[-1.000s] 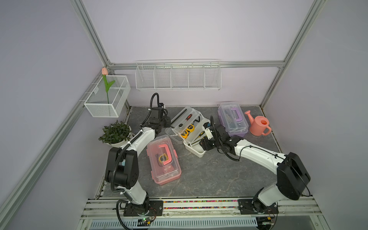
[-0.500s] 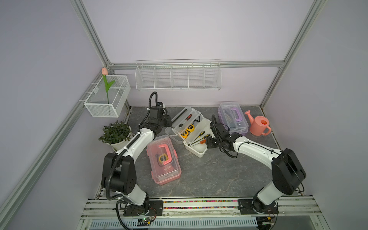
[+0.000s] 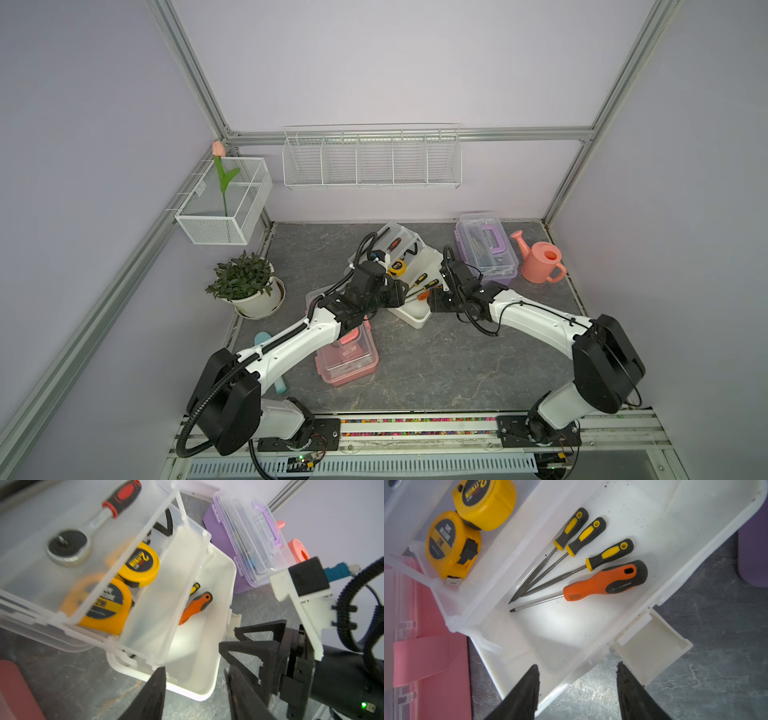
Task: Close toolboxes
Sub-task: Move the toolbox to the center of the board.
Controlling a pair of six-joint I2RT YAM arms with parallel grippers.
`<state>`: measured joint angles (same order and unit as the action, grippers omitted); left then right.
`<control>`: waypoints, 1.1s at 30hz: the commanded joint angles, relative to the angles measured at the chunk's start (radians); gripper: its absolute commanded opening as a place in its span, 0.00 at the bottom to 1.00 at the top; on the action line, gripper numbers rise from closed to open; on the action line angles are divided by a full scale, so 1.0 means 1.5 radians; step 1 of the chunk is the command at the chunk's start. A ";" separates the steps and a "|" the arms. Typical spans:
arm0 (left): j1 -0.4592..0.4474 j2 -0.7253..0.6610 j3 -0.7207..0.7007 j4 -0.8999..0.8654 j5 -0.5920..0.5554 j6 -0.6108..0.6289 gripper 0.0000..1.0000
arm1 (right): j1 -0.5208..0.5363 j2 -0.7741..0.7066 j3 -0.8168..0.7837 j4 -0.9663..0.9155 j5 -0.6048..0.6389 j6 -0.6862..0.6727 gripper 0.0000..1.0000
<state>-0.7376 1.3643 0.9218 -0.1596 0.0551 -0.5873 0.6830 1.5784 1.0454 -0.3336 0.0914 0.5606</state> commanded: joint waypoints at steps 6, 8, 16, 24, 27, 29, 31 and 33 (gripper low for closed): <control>-0.018 0.027 -0.082 0.066 -0.050 -0.117 0.51 | 0.027 0.029 -0.007 0.029 0.005 0.069 0.59; -0.017 0.025 -0.096 0.056 -0.075 -0.118 0.51 | 0.028 0.038 -0.007 0.030 0.016 0.073 0.58; -0.007 0.030 -0.094 -0.029 -0.176 -0.113 0.51 | 0.028 0.064 0.000 0.026 0.039 0.070 0.55; 0.078 -0.027 -0.148 -0.070 -0.182 -0.055 0.51 | 0.023 0.071 -0.003 0.011 0.061 0.053 0.50; 0.110 -0.042 -0.154 -0.078 -0.198 -0.016 0.51 | 0.014 0.065 -0.006 0.002 0.067 0.041 0.46; 0.133 -0.046 -0.155 -0.078 -0.198 0.002 0.51 | 0.007 0.059 -0.009 -0.009 0.072 0.031 0.43; 0.152 -0.050 -0.154 -0.074 -0.196 0.013 0.51 | 0.001 0.050 -0.013 -0.020 0.077 0.017 0.41; 0.170 -0.056 -0.148 -0.064 -0.184 0.018 0.51 | -0.006 0.042 -0.019 -0.032 0.080 0.001 0.38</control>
<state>-0.5114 1.3048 0.7010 -0.2333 -0.2008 -0.6064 0.6930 1.6703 1.0412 -0.2977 0.1688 0.6209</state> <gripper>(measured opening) 0.512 0.387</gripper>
